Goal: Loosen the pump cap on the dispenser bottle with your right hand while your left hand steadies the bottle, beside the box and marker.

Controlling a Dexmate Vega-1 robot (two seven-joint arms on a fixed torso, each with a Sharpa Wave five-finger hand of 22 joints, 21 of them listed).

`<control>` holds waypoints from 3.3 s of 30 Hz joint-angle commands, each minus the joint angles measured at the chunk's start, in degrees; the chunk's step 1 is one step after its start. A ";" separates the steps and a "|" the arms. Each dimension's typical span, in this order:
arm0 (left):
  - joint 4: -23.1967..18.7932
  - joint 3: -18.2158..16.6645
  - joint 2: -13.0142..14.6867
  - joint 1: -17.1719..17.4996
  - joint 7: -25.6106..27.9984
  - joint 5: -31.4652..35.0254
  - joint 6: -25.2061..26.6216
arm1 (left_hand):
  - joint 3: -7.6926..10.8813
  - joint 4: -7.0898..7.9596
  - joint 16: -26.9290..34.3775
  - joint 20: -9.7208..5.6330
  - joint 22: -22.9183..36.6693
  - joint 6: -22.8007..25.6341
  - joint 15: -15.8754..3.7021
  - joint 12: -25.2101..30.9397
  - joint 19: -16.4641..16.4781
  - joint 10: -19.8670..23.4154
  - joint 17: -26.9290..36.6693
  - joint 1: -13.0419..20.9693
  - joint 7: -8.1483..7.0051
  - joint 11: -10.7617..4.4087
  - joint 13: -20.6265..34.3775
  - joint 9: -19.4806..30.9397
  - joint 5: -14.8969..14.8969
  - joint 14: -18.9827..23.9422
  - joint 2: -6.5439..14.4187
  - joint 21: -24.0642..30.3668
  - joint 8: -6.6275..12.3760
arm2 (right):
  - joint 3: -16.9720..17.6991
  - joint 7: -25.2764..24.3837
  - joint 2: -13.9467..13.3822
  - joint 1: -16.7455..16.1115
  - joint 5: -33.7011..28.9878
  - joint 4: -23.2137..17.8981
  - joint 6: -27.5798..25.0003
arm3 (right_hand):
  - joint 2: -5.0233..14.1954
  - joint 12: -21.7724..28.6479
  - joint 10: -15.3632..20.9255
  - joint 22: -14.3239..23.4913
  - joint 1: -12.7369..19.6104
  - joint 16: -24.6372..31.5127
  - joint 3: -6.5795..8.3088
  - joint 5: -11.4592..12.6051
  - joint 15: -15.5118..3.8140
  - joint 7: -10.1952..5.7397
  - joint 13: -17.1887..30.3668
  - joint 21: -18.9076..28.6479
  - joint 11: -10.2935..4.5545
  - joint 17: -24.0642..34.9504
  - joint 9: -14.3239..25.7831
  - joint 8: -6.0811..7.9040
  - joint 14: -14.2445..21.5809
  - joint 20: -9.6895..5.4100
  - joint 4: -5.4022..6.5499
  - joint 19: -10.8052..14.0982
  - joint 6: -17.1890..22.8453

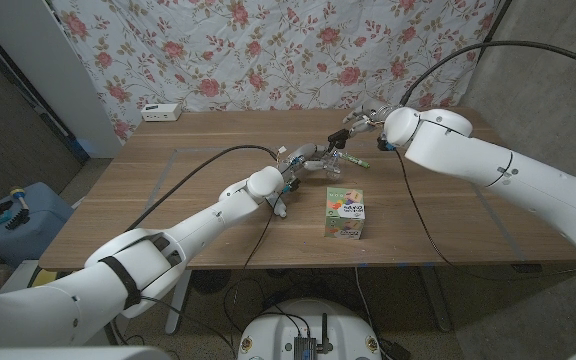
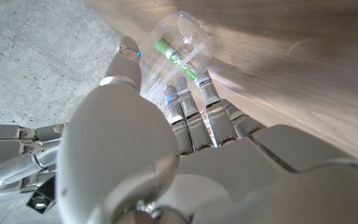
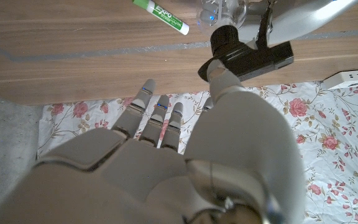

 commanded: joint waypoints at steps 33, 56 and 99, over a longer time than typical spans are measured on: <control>-0.76 -0.16 0.38 0.13 -0.42 -0.15 0.75 | 3.81 3.56 0.39 -3.95 0.16 4.22 -5.32 0.30 0.23 3.54 0.09 -4.59 -1.29 -2.76 12.23 0.13 0.35 0.89 7.61 0.09 0.20 | -8.92 26.26 -7.22 6.43 -25.38 -0.87 14.16 | -5.73 1.05 2.95 0.18 -4.74 -1.19 -4.53 2.32 -3.83 0.63 0.32 0.01 -8.10 -1.12 -0.30 0.44 -1.84 -0.05 -0.26 -0.83 -12.78; 2.57 0.44 -0.96 -1.94 -1.55 -0.11 -0.67 | 3.81 3.47 0.38 -4.01 0.17 4.32 -5.45 0.21 0.23 3.57 0.08 -4.52 -1.34 -2.88 12.32 0.15 0.32 0.90 7.52 0.09 0.14 | -0.26 37.92 -3.17 0.93 -36.68 7.25 29.93 | -7.17 1.71 6.67 0.16 -4.88 -1.01 -4.55 3.98 -6.33 0.42 0.43 -0.08 -9.18 -1.06 -0.30 2.13 -0.82 -1.26 -0.49 -0.72 -10.13; 1.27 0.75 -0.76 -1.52 -1.28 0.38 -0.15 | 3.78 3.57 0.33 -4.01 0.17 4.34 -5.33 0.04 0.19 3.61 0.09 -4.69 -1.20 -2.90 12.46 0.17 0.27 0.86 7.54 0.08 -0.02 | 5.64 45.56 3.44 -3.30 -48.49 13.18 38.15 | -8.61 5.12 18.38 0.14 -5.33 -0.09 -3.02 3.38 -10.54 0.21 1.72 0.11 -9.83 -1.09 0.03 5.69 6.18 -2.44 -0.24 0.51 1.49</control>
